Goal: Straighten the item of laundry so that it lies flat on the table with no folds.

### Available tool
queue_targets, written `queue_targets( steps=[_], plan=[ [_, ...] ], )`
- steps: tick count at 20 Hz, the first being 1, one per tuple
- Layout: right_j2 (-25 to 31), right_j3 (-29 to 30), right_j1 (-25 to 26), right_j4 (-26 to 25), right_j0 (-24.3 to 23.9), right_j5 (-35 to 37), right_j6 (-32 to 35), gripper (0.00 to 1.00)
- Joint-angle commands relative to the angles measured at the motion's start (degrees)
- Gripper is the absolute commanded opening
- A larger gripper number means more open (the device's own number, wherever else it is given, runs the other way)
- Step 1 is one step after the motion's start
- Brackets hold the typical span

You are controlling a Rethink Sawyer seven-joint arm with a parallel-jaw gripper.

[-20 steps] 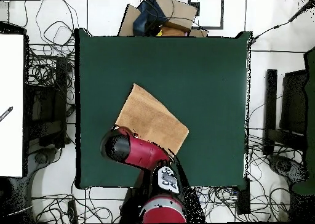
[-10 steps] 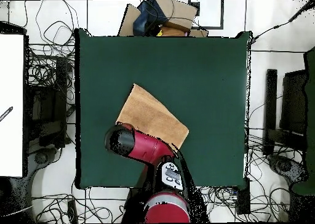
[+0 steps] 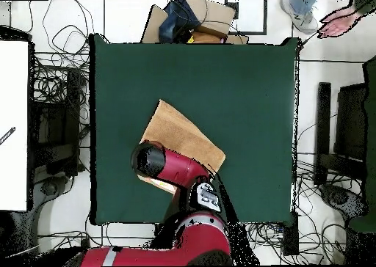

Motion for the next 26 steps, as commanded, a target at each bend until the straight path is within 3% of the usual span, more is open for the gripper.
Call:
queue_targets(
  steps=[1, 14, 26],
  plan=[
    [1.3, -4.2, 4.8, -1.4, 1.0, -1.3, 7.6, 0.00],
    [3.4, 0.6, 3.5, 1.8, 6.9, -3.2, 13.5, 0.00],
    [5.9, 7.5, 0.0, 1.8, 6.6, -6.8, 15.1, 0.00]
  ],
)
